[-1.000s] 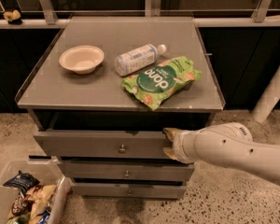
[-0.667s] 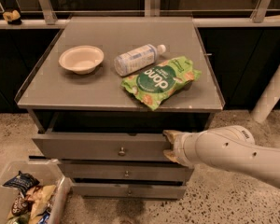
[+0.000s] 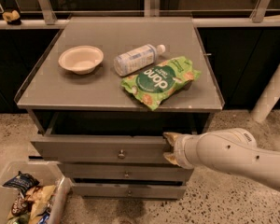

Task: Open top drawer

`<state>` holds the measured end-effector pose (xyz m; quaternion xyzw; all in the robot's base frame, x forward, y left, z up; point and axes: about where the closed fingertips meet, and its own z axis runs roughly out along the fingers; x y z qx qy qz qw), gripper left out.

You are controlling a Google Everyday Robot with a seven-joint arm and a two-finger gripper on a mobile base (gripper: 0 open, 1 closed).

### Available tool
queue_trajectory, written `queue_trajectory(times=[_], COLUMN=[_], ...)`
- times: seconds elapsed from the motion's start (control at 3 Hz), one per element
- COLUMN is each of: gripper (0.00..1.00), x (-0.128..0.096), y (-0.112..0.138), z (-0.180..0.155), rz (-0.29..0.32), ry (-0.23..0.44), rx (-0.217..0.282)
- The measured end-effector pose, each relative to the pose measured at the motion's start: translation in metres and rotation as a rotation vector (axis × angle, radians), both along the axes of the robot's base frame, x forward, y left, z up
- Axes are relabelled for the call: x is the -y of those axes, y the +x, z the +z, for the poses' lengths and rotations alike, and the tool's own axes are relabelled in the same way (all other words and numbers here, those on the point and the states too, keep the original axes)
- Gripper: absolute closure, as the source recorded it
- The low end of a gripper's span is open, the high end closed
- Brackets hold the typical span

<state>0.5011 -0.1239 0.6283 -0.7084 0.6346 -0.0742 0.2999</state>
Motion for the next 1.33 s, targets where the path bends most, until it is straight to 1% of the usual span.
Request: queue_trajectory(times=[0.33, 0.67, 1.0, 1.33], gripper=[1.00, 1.00, 1.00, 1.00], x=[0.000, 0.000, 0.000, -0.001], y=[0.000, -0.010, -0.010, -0.019], z=[0.001, 0.001, 0.002, 0.002], rz=[0.000, -0.005, -0.005, -0.011], ry=[0.000, 0.008, 0.008, 0.014], rx=[0.000, -0.007, -0.006, -0.014])
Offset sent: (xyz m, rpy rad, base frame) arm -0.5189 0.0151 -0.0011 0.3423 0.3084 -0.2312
